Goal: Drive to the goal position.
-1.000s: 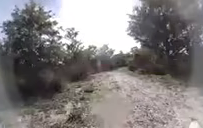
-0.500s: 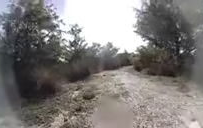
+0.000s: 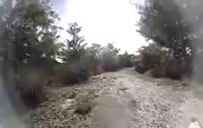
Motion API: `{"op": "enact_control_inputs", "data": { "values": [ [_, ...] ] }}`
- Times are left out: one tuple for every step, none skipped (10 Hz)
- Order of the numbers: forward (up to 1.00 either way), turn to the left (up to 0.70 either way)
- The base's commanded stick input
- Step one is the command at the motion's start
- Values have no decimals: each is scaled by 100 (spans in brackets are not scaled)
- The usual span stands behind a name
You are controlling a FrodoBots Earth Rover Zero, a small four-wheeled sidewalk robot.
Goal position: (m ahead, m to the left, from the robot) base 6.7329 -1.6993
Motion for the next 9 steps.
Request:
{"op": "enact_control_inputs", "data": {
  "values": [
    [84,-33],
    [84,-33],
    [84,-2],
    [84,0],
    [84,0],
    [84,0],
    [84,0],
    [84,0],
    [84,0]
  ]
}}
